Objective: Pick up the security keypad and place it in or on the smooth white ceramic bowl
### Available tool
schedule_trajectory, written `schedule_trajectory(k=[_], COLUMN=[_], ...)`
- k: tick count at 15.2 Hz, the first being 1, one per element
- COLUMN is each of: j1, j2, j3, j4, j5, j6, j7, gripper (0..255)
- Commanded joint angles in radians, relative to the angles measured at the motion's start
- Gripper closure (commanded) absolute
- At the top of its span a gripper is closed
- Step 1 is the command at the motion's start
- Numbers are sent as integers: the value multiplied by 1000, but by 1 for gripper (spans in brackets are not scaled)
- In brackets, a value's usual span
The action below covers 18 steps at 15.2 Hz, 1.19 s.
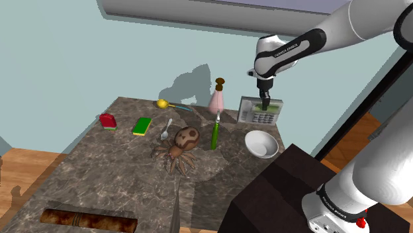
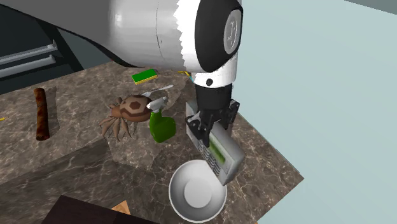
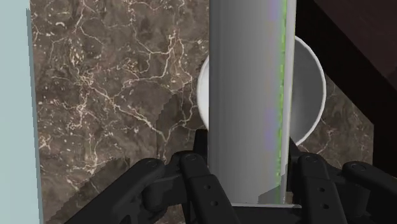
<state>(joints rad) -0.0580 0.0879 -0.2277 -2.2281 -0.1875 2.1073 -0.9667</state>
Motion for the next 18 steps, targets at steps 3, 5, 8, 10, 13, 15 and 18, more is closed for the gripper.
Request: schedule_trajectory(k=[3,5,8,10,13,15,18], j1=[-6,-14,-21,-21,-22,-22,-23], j2=[-159,-242,-275,-255,-222,-199,-163], j3=[-10,-13,-15,-18,-21,-23,-25], j4=[-160,-236,-292,-302,-316,-324,-334], j5=[-46,-70,-85,-86,-87,-88,-88], j6=[4,-3,20,50,96,127,174], j7=[15,22,29,32,37,40,45], gripper=[255,255,255,255,255,255,255])
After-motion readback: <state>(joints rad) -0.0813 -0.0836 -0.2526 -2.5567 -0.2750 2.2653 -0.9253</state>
